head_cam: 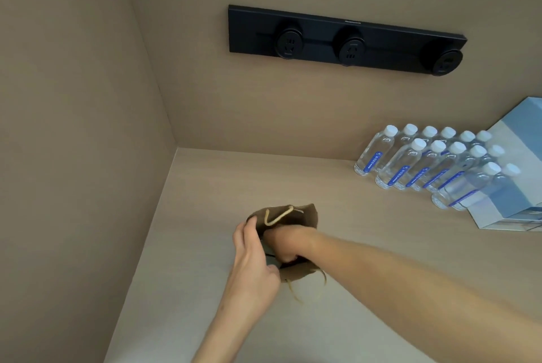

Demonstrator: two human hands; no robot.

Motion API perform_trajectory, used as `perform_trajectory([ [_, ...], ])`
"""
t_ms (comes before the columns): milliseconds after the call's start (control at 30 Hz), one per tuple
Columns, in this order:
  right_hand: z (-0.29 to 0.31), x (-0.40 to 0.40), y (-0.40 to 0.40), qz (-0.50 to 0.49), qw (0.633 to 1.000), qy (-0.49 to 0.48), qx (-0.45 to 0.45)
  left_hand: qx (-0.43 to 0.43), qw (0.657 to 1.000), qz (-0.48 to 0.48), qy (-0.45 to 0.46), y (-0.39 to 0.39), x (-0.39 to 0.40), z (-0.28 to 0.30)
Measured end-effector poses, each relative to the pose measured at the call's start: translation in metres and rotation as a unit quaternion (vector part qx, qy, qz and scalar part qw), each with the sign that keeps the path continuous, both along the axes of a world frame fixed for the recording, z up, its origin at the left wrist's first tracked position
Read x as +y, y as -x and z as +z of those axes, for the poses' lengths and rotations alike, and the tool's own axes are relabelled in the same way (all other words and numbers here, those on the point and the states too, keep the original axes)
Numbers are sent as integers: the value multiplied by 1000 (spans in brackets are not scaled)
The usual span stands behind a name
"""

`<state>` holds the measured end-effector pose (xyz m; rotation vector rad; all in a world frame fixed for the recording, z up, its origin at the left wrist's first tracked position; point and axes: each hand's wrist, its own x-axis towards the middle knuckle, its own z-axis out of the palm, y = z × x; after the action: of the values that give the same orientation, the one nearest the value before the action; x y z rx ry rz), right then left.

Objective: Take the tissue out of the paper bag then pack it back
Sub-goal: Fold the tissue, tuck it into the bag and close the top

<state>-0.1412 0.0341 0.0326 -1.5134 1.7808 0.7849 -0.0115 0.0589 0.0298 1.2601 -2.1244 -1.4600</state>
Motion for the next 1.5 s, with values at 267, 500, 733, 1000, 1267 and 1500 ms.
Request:
perform_trajectory([
  [267,-22,10,-1,-102,992,71,-32,28,999,-4,-37,-7,-12,0],
  [500,-20,9,2,-106,992,70,-19,34,999,-18,-37,-5,-21,4],
  [733,24,6,8,-92,991,90,-40,48,999,7,-24,-5,-28,1],
  [1000,84,82,69,-433,730,436,-301,81,993,67,-59,-9,-53,-4],
  [1267,8,105,43,-609,570,327,-445,120,956,95,-251,7,-60,1],
  [1500,3,93,43,-677,494,306,-451,139,950,128,-248,17,-50,-8],
])
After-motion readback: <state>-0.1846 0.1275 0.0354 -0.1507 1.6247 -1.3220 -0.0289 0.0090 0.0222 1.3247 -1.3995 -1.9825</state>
